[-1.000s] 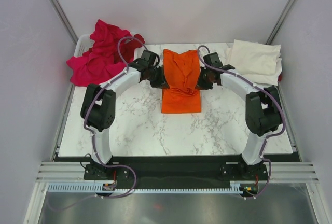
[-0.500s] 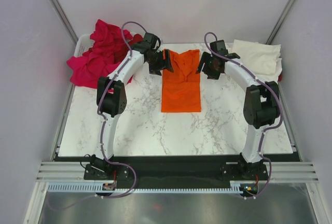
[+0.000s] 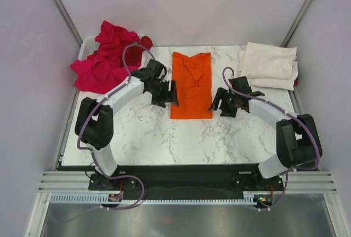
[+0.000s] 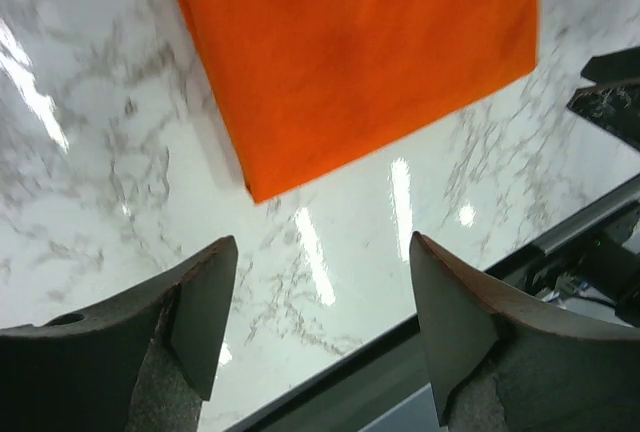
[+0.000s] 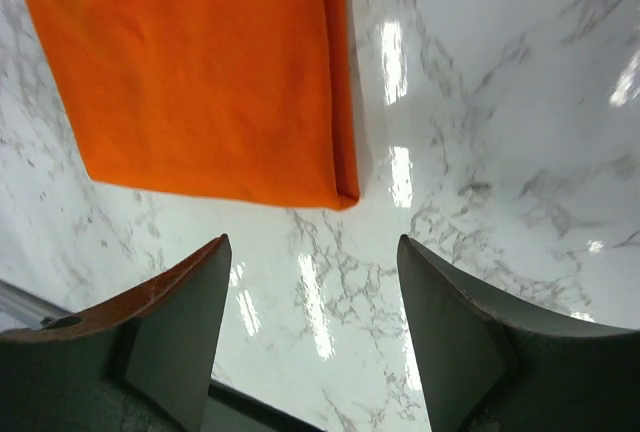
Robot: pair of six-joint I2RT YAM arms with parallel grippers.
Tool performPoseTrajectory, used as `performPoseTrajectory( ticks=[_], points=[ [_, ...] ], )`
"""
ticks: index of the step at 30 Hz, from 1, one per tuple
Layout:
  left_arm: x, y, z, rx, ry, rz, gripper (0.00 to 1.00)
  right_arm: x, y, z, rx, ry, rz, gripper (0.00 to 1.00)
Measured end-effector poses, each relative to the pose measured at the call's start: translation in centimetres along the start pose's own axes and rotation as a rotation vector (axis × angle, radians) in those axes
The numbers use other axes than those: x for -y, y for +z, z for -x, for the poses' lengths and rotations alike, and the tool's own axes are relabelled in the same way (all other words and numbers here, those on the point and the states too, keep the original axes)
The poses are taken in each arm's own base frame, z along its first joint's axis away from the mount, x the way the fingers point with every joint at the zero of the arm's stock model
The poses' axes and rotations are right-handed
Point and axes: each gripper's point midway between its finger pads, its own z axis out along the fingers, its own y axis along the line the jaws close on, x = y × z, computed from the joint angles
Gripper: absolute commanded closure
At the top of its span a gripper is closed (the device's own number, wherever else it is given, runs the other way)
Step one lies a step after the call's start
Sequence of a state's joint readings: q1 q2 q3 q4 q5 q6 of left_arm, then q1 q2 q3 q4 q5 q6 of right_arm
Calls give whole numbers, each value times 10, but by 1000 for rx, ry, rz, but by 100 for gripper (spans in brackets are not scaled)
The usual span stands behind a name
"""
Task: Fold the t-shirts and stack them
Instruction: Fold the tshirt
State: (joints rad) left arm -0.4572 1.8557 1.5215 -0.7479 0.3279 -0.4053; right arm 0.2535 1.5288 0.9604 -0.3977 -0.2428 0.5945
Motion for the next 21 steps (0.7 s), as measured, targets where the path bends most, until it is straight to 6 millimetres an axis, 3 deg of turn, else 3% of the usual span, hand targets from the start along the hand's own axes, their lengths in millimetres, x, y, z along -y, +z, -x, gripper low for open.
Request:
performPoseTrajectory(
  ticks=[4,9,13,21],
  points=[
    [-20,14,-53,-42,-34,-14,26,10,12,-39,-97,31,49,25],
    [-38,34,-88,-46,-89,-43,27,6,18,-42,-92,30,100,26],
    [-40,42,-91,-7,-98,-69,29,6,30,-42,-86,33,125,30],
    [-36,50,-78,86,-96,-114,31,4,43,-42,-87,42,159,37]
  ],
)
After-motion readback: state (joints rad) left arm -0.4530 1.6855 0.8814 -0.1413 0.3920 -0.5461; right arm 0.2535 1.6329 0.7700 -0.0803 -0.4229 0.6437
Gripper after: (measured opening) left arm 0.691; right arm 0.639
